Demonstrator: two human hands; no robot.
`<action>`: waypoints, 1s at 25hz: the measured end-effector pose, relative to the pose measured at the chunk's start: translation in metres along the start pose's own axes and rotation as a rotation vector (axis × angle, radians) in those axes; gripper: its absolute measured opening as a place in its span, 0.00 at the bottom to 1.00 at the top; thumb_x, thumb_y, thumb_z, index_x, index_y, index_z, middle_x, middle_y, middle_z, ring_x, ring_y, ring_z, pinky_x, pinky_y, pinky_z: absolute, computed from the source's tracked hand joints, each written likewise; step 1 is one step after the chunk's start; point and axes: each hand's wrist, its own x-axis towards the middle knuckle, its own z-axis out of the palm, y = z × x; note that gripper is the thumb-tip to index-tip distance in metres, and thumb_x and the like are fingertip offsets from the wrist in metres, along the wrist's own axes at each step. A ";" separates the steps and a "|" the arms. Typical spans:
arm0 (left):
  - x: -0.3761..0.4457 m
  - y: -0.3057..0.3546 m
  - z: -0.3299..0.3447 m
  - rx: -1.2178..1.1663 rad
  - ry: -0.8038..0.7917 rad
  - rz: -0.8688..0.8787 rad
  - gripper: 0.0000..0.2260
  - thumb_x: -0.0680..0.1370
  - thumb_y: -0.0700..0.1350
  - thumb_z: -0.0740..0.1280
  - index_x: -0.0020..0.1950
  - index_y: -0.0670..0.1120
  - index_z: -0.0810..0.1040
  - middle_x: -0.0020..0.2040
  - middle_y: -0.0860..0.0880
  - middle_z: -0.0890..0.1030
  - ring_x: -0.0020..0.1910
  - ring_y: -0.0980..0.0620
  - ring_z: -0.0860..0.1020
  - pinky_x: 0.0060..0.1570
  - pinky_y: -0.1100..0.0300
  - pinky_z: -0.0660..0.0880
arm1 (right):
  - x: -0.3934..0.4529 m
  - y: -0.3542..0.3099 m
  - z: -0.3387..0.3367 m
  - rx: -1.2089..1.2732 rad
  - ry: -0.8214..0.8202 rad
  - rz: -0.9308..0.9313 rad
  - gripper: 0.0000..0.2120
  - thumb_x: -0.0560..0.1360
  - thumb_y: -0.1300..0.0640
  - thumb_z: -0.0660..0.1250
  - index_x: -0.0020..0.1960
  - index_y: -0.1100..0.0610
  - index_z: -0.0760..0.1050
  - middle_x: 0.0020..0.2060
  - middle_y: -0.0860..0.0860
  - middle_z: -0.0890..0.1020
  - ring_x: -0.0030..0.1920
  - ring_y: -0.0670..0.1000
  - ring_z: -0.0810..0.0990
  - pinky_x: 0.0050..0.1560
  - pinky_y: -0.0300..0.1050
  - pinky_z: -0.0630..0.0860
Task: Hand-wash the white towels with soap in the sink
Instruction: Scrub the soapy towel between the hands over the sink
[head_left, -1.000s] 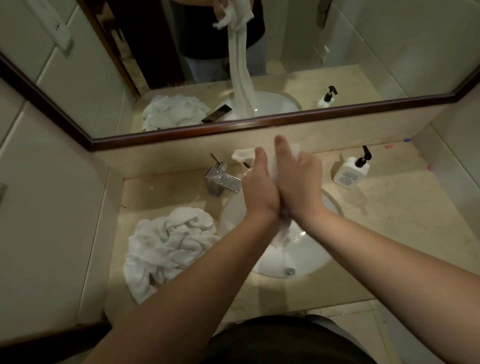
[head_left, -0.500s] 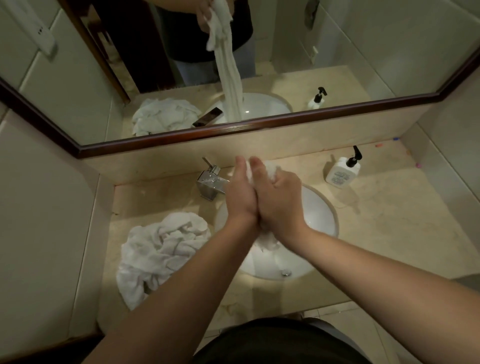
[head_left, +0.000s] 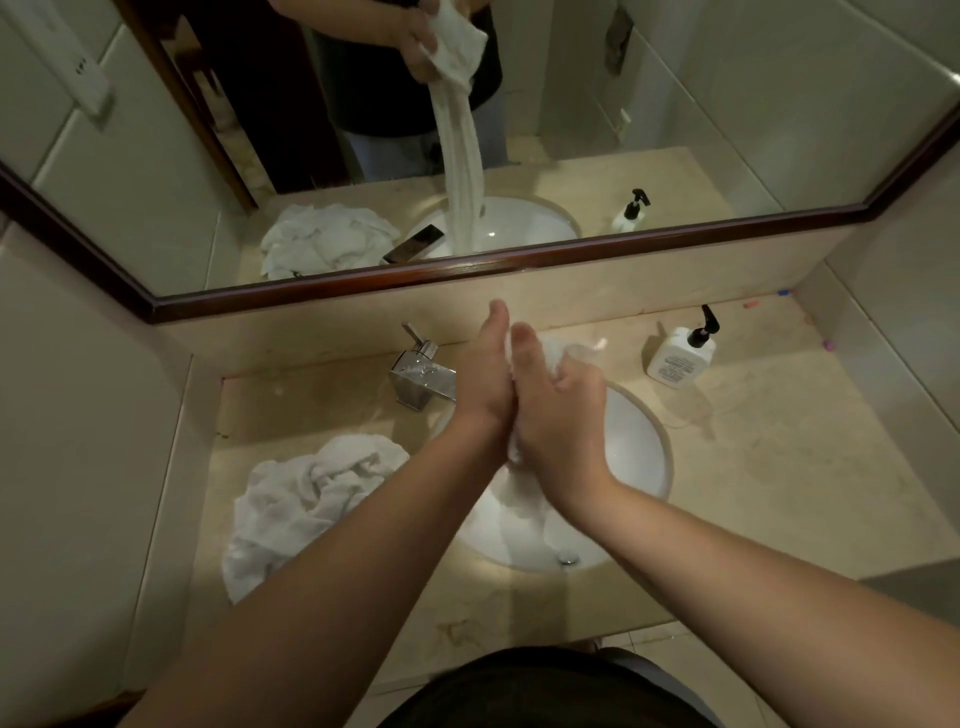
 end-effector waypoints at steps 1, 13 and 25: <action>0.002 0.000 0.000 -0.003 0.015 0.016 0.23 0.84 0.56 0.58 0.39 0.42 0.78 0.32 0.46 0.81 0.34 0.52 0.81 0.38 0.61 0.77 | -0.001 0.001 0.001 -0.026 -0.015 -0.012 0.26 0.81 0.49 0.63 0.26 0.54 0.68 0.17 0.44 0.70 0.20 0.42 0.68 0.25 0.36 0.63; -0.002 0.002 -0.007 -0.052 -0.013 0.014 0.31 0.81 0.61 0.61 0.60 0.32 0.77 0.51 0.38 0.81 0.54 0.43 0.80 0.54 0.49 0.76 | 0.001 -0.004 0.002 0.009 0.043 0.010 0.24 0.81 0.49 0.64 0.28 0.55 0.69 0.19 0.45 0.70 0.22 0.43 0.69 0.28 0.42 0.67; -0.007 -0.006 -0.012 -0.010 0.019 0.009 0.24 0.80 0.61 0.61 0.53 0.40 0.81 0.49 0.42 0.83 0.50 0.47 0.82 0.55 0.50 0.77 | -0.001 0.007 0.005 -0.016 0.097 0.061 0.26 0.80 0.44 0.63 0.26 0.54 0.67 0.19 0.47 0.70 0.22 0.44 0.69 0.28 0.42 0.68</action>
